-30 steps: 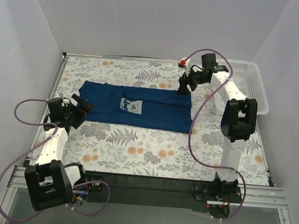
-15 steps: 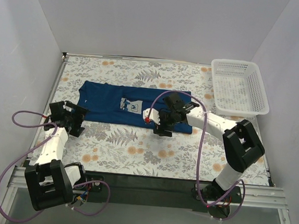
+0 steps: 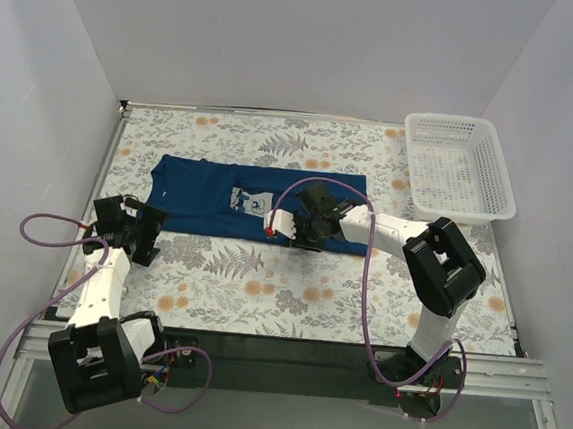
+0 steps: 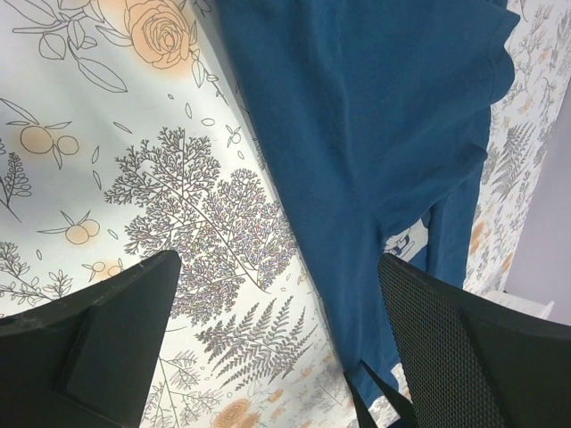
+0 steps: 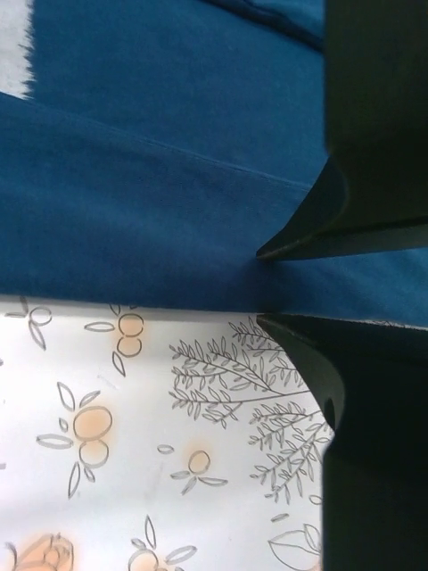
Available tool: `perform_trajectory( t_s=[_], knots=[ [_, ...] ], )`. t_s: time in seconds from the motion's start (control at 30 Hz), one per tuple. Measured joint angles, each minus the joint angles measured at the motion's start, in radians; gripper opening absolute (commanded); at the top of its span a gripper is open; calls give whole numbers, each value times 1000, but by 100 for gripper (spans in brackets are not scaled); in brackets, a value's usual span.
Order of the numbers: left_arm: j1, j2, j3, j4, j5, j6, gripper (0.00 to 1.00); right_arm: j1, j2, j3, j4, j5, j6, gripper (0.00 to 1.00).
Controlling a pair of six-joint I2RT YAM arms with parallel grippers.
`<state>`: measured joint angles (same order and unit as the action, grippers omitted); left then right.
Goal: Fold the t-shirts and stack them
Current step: Fold the tshirt
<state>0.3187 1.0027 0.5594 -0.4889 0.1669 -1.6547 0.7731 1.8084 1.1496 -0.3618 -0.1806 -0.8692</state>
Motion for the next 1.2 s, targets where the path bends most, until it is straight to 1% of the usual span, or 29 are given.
perform_trajectory(
  t_s=[0.3,0.33,0.37,0.4,0.57,0.7,0.8,0.9,0.93,0.97,1.0,1.07,1.17,1.2],
  knots=[
    [0,-26,12,-19,-3,12,86,6,34,14,21,45,29,22],
    [0,-26,12,-21,-3,13,86,6,35,14,23,50,29,18],
    [0,-26,12,-22,-3,13,85,7,37,14,24,55,31,8],
    [0,-26,12,-23,-3,14,85,7,39,16,25,61,31,2],
    [0,-31,12,-27,-3,18,85,10,39,11,37,72,43,1],
    [0,-34,12,-27,-3,20,85,27,-17,-61,51,53,32,1],
    [0,-34,12,-27,-3,20,86,86,-98,-151,31,38,26,1],
    [0,-34,12,-27,-3,20,85,190,-172,-225,-5,15,27,1],
    [0,-34,12,-27,-3,20,86,224,-189,-240,-16,8,30,4],
    [0,-34,12,-27,-3,20,86,256,-200,-248,-30,-4,35,20],
    [0,-34,12,-27,-3,20,86,282,-204,-249,-46,-17,46,30],
    [0,-34,12,-27,-2,20,86,306,-204,-243,-70,-40,58,46],
    [0,-34,12,-27,-2,26,86,291,-201,-205,-134,-62,67,55],
    [0,-34,12,-27,-2,29,86,276,-201,-179,-159,-69,71,56]
  ],
)
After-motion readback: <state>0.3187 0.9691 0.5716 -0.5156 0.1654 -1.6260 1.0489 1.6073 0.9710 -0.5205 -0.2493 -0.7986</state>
